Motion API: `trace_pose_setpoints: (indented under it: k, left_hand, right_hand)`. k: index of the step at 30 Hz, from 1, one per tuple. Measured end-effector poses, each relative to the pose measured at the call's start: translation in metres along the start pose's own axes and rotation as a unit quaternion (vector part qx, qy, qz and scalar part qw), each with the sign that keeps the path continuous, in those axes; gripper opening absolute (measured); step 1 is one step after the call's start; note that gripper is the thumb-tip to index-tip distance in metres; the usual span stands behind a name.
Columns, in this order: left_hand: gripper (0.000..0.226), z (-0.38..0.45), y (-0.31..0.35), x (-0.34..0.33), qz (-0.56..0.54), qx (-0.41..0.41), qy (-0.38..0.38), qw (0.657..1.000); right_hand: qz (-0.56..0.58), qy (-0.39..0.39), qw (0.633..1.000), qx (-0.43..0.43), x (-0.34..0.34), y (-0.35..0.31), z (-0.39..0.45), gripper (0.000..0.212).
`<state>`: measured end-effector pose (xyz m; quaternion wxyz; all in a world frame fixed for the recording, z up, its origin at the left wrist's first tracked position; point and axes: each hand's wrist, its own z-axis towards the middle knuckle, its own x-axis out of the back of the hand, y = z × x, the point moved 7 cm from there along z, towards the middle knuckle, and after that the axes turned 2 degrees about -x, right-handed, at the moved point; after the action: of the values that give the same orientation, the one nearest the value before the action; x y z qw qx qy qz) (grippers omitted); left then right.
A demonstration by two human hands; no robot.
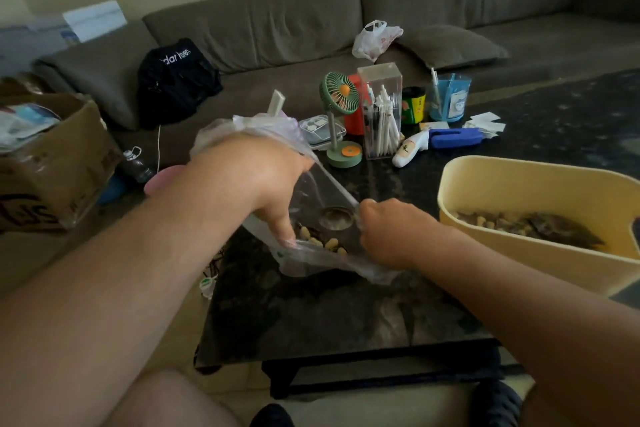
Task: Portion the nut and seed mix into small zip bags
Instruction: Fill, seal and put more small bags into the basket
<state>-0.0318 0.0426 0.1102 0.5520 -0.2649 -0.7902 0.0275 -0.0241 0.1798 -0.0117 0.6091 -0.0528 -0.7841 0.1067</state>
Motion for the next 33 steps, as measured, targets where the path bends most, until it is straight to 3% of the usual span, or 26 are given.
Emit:
trace_pose_setpoints:
  k: [3,6,10,13,17,19,21,23,25,27,30,33]
  left_hand:
    - [0.146,0.001,0.014,-0.008,0.03,-0.003,0.003,1.0]
    - [0.149,0.006,0.026,-0.013,0.027,-0.016,0.011,0.999]
    - [0.146,0.011,0.046,-0.025,0.024,-0.074,0.023,0.997]
    - [0.117,0.02,0.053,-0.044,0.017,-0.066,0.032,0.997]
    - [0.036,0.032,0.058,-0.066,-0.107,-0.041,0.129,0.985]
    - [0.029,0.034,0.057,-0.075,-0.13,-0.037,0.176,0.975]
    - [0.03,0.041,0.056,-0.099,-0.125,-0.036,0.117,0.985]
    - [0.06,0.043,0.058,-0.131,-0.064,-0.049,-0.024,0.996]
    - [0.063,0.036,0.062,-0.15,-0.055,-0.075,-0.113,0.989]
    - [0.052,0.028,0.065,-0.153,-0.084,-0.12,-0.138,0.979]
    - [0.043,0.019,0.06,-0.148,-0.094,-0.16,-0.161,0.969]
    - [0.032,0.028,0.048,-0.137,-0.129,-0.143,-0.119,0.974]
  right_hand:
    - [-0.02,-0.006,1.0,0.021,0.0,0.007,-0.016,0.039]
    - [-0.015,0.017,0.998,0.054,-0.002,0.011,-0.03,0.02]
    - [0.021,0.084,0.993,0.08,-0.004,0.006,-0.035,0.022]
    - [0.068,0.101,0.989,0.082,-0.002,0.01,-0.02,0.016]
    - [0.123,0.079,0.988,0.048,-0.016,0.022,0.005,0.017]
    - [0.131,0.066,0.989,0.027,-0.023,0.024,0.014,0.018]
    - [0.145,0.07,0.987,0.014,-0.024,0.025,0.024,0.016]
    - [0.163,0.089,0.983,0.006,-0.021,0.024,0.032,0.01]
    - [0.16,0.078,0.984,0.0,-0.022,0.018,0.041,0.015]
    - [0.136,0.045,0.99,0.001,-0.024,0.012,0.048,0.025]
    - [0.118,0.036,0.992,0.003,-0.027,0.007,0.052,0.023]
    - [0.112,0.054,0.992,0.028,-0.032,0.001,0.051,0.032]
